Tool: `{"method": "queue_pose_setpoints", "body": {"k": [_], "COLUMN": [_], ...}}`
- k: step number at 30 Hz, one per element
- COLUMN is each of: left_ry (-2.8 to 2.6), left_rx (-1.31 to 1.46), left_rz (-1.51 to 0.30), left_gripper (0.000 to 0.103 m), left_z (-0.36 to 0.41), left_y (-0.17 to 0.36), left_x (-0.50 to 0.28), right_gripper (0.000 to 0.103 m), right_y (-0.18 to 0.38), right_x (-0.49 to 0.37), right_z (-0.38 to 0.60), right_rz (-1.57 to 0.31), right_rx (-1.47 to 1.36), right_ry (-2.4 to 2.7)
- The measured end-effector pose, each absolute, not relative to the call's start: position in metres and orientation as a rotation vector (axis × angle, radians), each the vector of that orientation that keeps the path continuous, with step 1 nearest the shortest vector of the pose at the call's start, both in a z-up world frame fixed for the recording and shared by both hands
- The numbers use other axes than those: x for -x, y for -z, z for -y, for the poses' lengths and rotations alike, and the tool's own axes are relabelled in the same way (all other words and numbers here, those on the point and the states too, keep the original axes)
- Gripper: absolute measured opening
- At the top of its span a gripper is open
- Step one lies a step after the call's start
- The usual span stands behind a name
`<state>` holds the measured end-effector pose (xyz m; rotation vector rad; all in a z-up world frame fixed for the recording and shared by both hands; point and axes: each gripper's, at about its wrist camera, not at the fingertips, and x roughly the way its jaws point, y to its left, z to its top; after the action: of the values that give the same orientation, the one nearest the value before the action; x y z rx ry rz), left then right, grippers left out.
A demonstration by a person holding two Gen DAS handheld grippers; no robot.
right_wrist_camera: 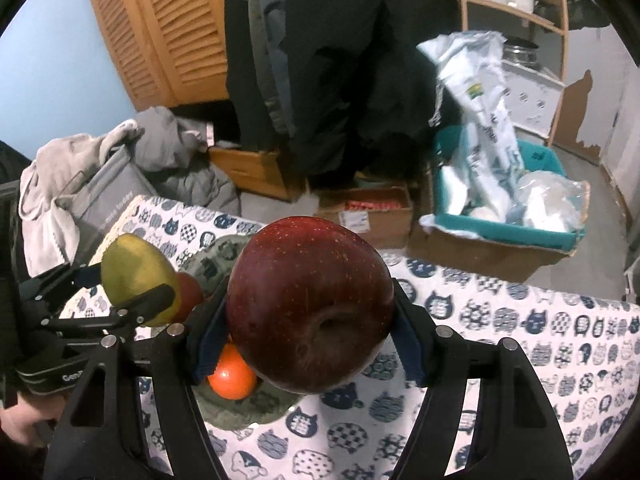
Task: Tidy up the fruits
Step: 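Lower the pear and apple into the bowl and open both tools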
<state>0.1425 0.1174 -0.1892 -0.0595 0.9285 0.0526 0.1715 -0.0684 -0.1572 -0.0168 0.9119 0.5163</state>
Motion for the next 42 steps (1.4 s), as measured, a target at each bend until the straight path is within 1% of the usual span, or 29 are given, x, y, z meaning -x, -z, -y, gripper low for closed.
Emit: {"method": "queue_pose_setpoints", "body": {"k": [6,11,25,30,36,39,40,42], "left_ry": [-0.064,-0.067,-0.017,-0.018,-0.043,-0.061,-0.069,-0.075], "left_rx": [0.071,0.069,0.039,0.034,0.092,0.127,0.14,0.157], "left_rz": [-1.002,-1.031,-1.063,-1.042,-1.038,-1.03,-1.027,-1.027], "left_gripper": [0.074,0.074,0.074,0.074,0.074,0.077,0.079,0.08], "left_z": [-0.124,-0.124,-0.112,-0.112,-0.127,-0.136,-0.139,-0.143], "left_y": [0.221,0.235,0.245,0.24,0.234,0.23,0.23,0.228], "left_x": [-0.154,-0.158,-0.168,-0.168,-0.161,-0.153,-0.15,-0.146], "right_gripper": [0.072,0.072,0.072,0.072,0.072,0.072,0.072,0.072], "right_y": [0.18,0.196,0.219,0.224,0.23,0.235,0.237,0.241], "right_x": [-0.178,-0.182,-0.19,-0.192,-0.197,-0.199,-0.199,-0.199], "right_z": [0.056,0.05,0.044,0.046,0.042,0.032,0.028,0.02], "right_rz": [-0.955,-0.987,-1.041,-1.055,-1.074,-1.086,-1.089,-1.096], "right_rx": [0.001,0.007,0.006,-0.008,-0.004,0.028,0.041,0.063], "right_ry": [-0.534,-0.536,-0.53,-0.529,-0.542,-0.557,-0.56,-0.567]}}
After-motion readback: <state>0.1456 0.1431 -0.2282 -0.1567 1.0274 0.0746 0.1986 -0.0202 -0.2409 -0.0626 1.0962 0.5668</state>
